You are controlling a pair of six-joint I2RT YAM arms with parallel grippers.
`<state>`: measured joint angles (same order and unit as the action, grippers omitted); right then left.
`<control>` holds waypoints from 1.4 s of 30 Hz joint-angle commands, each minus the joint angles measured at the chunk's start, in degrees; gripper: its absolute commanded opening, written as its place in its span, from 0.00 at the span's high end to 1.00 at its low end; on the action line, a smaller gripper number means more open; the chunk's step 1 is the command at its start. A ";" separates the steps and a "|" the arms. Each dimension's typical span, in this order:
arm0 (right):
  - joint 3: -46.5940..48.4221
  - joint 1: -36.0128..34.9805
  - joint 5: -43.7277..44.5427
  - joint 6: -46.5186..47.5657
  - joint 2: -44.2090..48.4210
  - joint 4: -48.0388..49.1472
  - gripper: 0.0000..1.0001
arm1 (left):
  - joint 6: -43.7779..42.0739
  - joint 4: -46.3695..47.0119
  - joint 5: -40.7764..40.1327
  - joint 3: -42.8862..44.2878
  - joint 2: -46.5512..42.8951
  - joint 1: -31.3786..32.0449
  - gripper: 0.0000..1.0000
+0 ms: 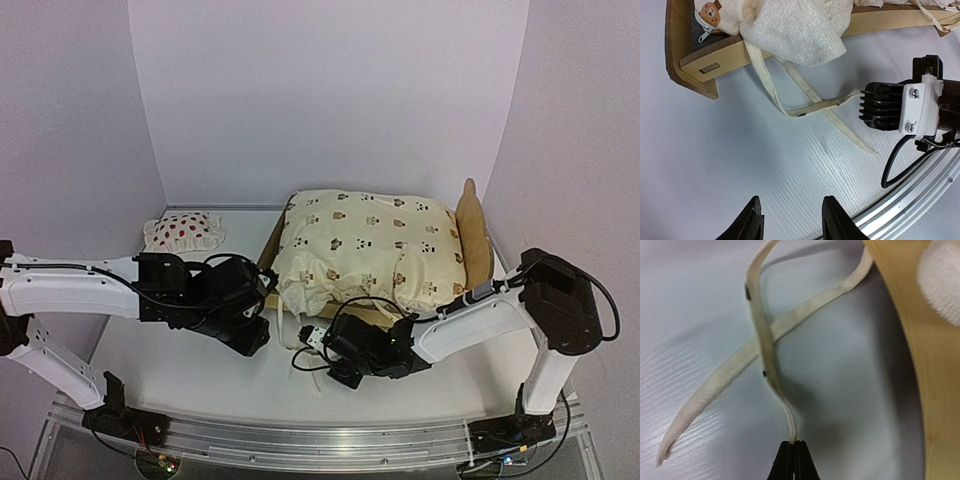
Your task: Set up the pet bed
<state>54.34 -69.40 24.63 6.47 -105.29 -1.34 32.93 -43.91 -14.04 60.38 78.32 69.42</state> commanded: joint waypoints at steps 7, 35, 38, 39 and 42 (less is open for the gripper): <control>3.84 -7.88 -13.79 -3.96 -4.77 -3.25 1.00 | -0.26 0.99 -1.73 -1.51 -1.98 0.27 0.60; 1.09 -9.81 2.01 -8.85 6.23 -4.72 1.00 | -0.12 3.51 6.67 -4.75 0.91 1.36 0.57; -0.10 -9.00 2.23 -9.92 6.81 -5.00 1.00 | -0.22 5.63 8.36 -5.16 3.62 1.65 0.56; -0.50 -8.72 2.03 -10.39 6.99 -5.18 1.00 | -0.26 6.55 9.16 -5.35 4.59 1.82 0.56; -1.63 -8.24 1.75 -11.56 7.29 -5.87 1.00 | -0.17 8.81 10.87 -5.61 7.06 2.52 0.56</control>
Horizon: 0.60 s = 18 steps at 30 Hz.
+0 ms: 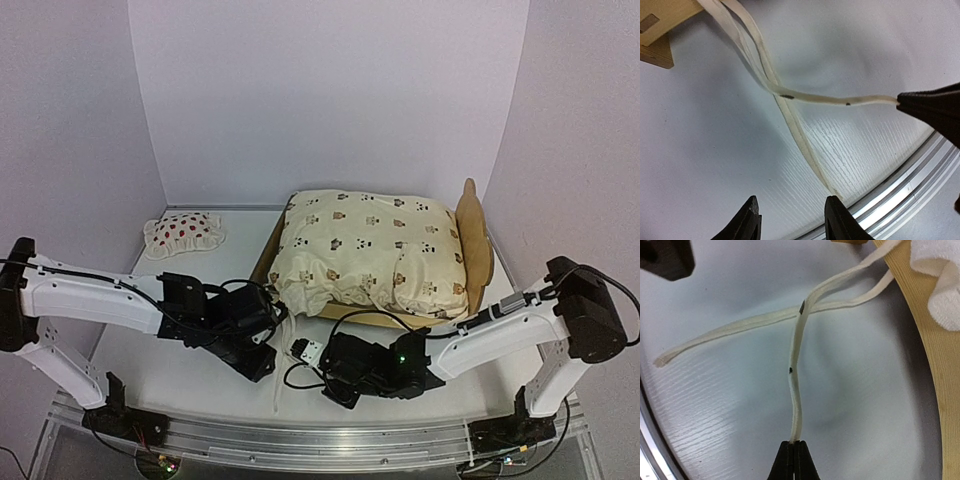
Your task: Set up the pet bed
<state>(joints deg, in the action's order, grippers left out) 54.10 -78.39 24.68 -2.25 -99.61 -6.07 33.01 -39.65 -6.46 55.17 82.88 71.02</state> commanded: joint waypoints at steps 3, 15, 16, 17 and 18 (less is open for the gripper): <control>-2.54 1.04 1.60 -4.04 2.12 -1.31 1.00 | -0.21 5.75 4.85 -0.43 4.62 1.57 0.56; -1.90 1.57 2.64 -5.73 1.86 -1.31 1.00 | 0.26 7.82 10.74 -0.90 10.90 2.97 0.55; -1.81 1.57 2.65 -5.81 2.00 -1.31 1.00 | 0.31 7.79 10.91 -0.93 11.49 3.06 0.55; -1.73 1.57 2.64 -5.92 2.14 -1.31 1.00 | 0.32 7.84 11.04 -0.94 12.25 3.16 0.55; -1.73 1.57 2.62 -6.00 2.37 -1.28 1.00 | 0.31 7.89 11.17 -0.94 12.90 3.24 0.55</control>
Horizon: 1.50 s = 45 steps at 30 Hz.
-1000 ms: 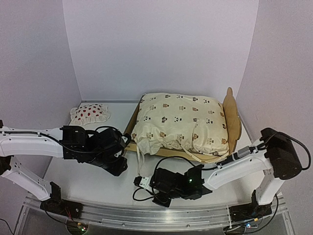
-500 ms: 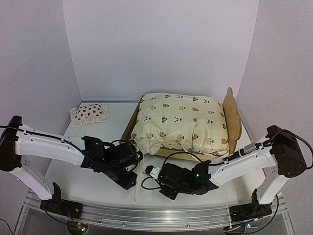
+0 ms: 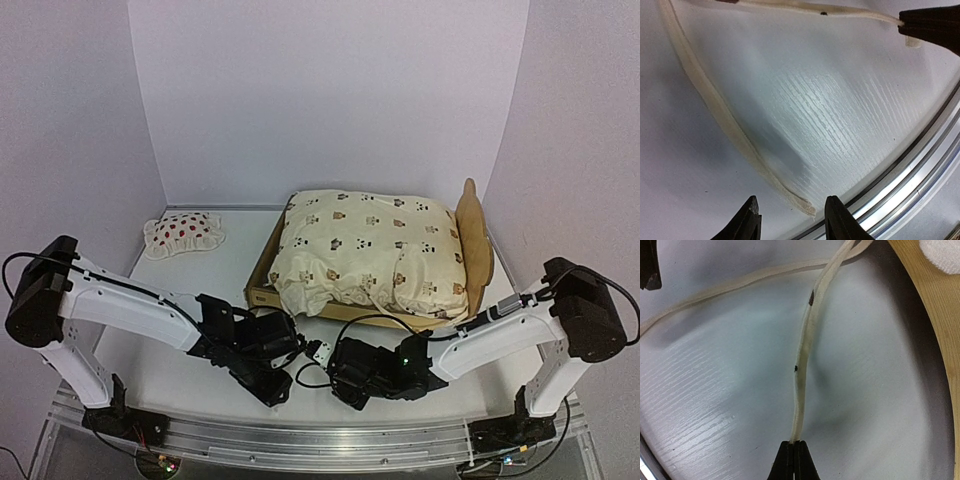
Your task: Set up the pet bed
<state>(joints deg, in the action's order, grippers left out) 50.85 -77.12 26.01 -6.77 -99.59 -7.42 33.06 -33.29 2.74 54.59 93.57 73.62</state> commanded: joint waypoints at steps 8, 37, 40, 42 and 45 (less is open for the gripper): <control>0.80 0.31 0.80 -2.30 3.25 0.51 1.00 | 0.95 -0.99 -1.24 0.53 6.12 0.73 0.67; 16.27 0.30 -17.26 -9.96 -20.01 29.92 1.00 | 4.14 -9.70 -13.23 4.25 -13.91 0.51 1.00; 17.26 0.31 -14.19 -10.53 -22.82 38.12 1.00 | 4.77 -10.71 -14.34 4.51 -16.01 0.40 1.00; 17.04 0.31 -13.21 -10.71 -23.36 41.08 0.96 | 5.32 -11.43 -14.96 4.40 -17.08 0.30 1.00; 12.72 0.31 -12.66 -11.17 -20.95 43.40 0.77 | 6.12 -11.58 -15.15 3.18 -18.18 0.21 1.00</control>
<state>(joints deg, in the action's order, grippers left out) 66.33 -76.98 10.77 -16.95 -121.43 28.80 37.69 -47.73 -11.56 55.07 78.94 73.54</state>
